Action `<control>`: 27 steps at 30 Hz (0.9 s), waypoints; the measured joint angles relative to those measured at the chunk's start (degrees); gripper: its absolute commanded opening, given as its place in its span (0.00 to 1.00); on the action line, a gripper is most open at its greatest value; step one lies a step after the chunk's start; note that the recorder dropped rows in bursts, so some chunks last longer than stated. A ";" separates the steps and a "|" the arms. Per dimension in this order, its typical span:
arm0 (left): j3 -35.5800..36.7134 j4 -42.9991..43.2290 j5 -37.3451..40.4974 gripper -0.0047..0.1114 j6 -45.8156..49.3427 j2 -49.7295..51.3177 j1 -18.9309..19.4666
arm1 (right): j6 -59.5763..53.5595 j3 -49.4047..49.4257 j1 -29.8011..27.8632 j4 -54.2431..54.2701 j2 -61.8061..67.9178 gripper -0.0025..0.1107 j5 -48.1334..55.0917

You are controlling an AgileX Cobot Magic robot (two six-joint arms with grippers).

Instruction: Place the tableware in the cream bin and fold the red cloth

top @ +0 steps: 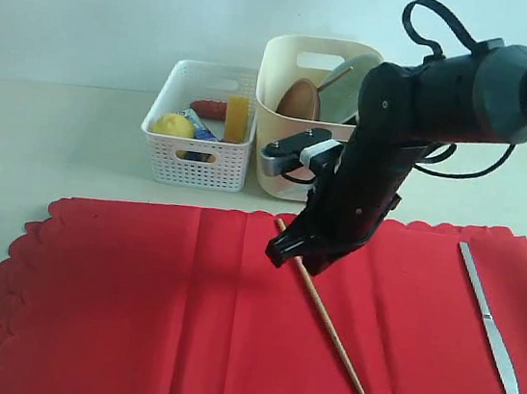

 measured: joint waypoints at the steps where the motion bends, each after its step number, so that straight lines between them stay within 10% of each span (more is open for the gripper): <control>1: 0.00 0.00 0.00 0.57 0.00 0.00 0.00 | 0.08 0.00 0.00 0.00 0.00 0.04 0.00; 10: 0.00 0.00 0.00 0.57 0.00 0.00 0.00 | 1.05 0.00 0.00 0.00 2.42 0.43 0.27; 15: 0.00 0.00 0.00 0.57 0.00 0.00 0.00 | 1.26 0.00 0.00 0.00 4.92 0.39 0.16; 19: 0.00 0.00 0.00 0.57 0.00 0.00 0.00 | 1.35 0.00 0.00 -0.49 5.05 0.02 -0.21; 27: 0.00 0.00 0.00 0.57 0.00 0.00 0.00 | 0.44 0.00 0.00 1.91 -0.39 0.02 0.43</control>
